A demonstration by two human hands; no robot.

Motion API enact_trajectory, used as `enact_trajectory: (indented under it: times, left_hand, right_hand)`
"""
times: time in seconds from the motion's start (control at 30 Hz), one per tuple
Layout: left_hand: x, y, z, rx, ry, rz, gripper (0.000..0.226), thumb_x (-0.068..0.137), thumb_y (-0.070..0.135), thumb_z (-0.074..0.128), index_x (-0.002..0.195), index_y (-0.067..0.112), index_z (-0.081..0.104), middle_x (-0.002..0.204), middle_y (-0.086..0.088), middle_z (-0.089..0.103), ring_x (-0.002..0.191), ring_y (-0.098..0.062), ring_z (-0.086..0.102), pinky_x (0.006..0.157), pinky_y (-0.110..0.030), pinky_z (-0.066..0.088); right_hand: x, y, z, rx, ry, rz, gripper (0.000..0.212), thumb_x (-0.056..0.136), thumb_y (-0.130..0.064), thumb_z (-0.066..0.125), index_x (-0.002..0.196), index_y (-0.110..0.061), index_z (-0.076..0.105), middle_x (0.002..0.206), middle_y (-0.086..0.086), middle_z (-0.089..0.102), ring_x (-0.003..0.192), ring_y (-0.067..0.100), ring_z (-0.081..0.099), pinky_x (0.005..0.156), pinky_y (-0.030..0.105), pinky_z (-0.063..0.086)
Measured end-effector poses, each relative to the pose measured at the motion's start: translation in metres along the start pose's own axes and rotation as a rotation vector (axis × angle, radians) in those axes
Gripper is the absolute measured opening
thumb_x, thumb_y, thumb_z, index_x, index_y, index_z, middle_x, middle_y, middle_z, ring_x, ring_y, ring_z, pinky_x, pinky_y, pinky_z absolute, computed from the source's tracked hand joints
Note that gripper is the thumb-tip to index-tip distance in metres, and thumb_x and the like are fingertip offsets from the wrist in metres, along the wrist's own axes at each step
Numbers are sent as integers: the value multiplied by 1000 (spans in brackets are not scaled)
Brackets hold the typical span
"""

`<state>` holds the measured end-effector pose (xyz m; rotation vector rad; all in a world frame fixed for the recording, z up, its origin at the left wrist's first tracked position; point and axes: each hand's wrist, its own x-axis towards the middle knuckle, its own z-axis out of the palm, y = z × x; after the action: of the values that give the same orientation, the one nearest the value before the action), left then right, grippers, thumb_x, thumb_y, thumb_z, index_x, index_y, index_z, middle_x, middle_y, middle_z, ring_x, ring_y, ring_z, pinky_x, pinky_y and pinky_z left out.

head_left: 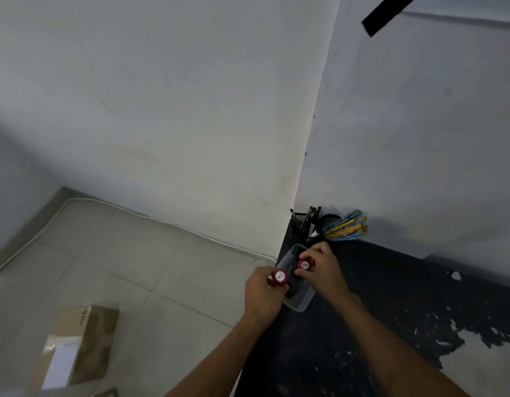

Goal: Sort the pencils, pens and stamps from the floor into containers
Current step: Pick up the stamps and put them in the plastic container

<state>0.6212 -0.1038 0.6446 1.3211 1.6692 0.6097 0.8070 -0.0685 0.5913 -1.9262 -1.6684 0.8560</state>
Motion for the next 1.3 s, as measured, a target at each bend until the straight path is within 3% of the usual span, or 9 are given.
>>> enact_trajectory:
  times: [0.07, 0.27, 0.53, 0.67, 0.8, 0.97, 1.13, 1.2, 1.3]
  left_hand:
    - [10, 0, 11, 29, -7, -29, 27, 87, 8, 77, 84, 31, 64, 88, 17, 57, 81, -3, 57, 69, -9, 43]
    - [29, -7, 42, 158, -24, -46, 7, 90, 24, 75, 96, 28, 75, 104, 2, 70, 86, -11, 66, 84, -28, 59]
    - [40, -2, 59, 257, -103, 34, 20, 92, 16, 70, 111, 16, 73, 115, -5, 66, 98, -19, 65, 88, -24, 52]
    - [42, -4, 64, 257, -156, 34, 29, 93, 14, 69, 122, 17, 67, 118, -1, 67, 108, -16, 63, 95, -21, 51]
    - [38, -9, 64, 206, -149, 48, 36, 92, 9, 71, 126, 18, 63, 110, 12, 60, 96, 0, 55, 88, -6, 46]
    - [29, -18, 61, 235, -159, 46, 33, 89, 11, 75, 121, 13, 68, 114, 2, 65, 105, -16, 65, 86, -18, 50]
    - [22, -27, 61, 215, -137, 68, 23, 95, 13, 71, 117, 15, 72, 104, 13, 57, 100, -5, 59, 74, 0, 42]
    - [20, -23, 60, 234, -137, 58, 21, 94, 11, 72, 114, 16, 75, 104, 10, 65, 96, -6, 61, 72, -1, 41]
    - [24, -19, 60, 209, -152, 31, 20, 92, 10, 73, 111, 17, 76, 103, 5, 71, 90, -7, 63, 79, -11, 49]
  right_hand:
    - [7, 1, 6, -4, 18, 41, 31, 76, -21, 90, 99, -15, 70, 113, -3, 46, 90, 4, 55, 81, 9, 46]
    - [4, -1, 25, 77, 144, 126, 30, 82, -25, 86, 103, -14, 67, 117, 0, 46, 92, 12, 59, 88, 27, 55]
    - [-12, 7, 5, 188, 285, 140, 22, 95, -22, 73, 114, -13, 72, 120, -1, 51, 96, 3, 58, 79, 3, 44]
    - [-30, 17, -16, 219, 444, 149, 18, 95, -13, 71, 113, -15, 73, 118, 2, 56, 97, -1, 58, 86, 13, 49]
    - [-48, 30, -25, 304, 532, 219, 20, 94, -14, 72, 112, -21, 73, 116, 0, 59, 97, 11, 65, 90, 36, 58]
    - [-72, 32, -23, 425, 534, 245, 21, 94, -19, 70, 109, -33, 70, 110, -9, 64, 93, 18, 72, 87, 46, 61]
    - [-91, 25, -18, 501, 536, 263, 20, 94, -10, 71, 108, -25, 72, 109, -3, 67, 88, 16, 75, 84, 44, 63]
    - [-97, 23, -17, 508, 537, 271, 20, 94, -9, 72, 107, -24, 73, 108, -4, 67, 88, 16, 75, 83, 43, 63]
    - [-105, 17, -19, 525, 544, 271, 20, 94, -5, 71, 105, -22, 73, 107, -2, 67, 81, 8, 74, 78, 26, 62]
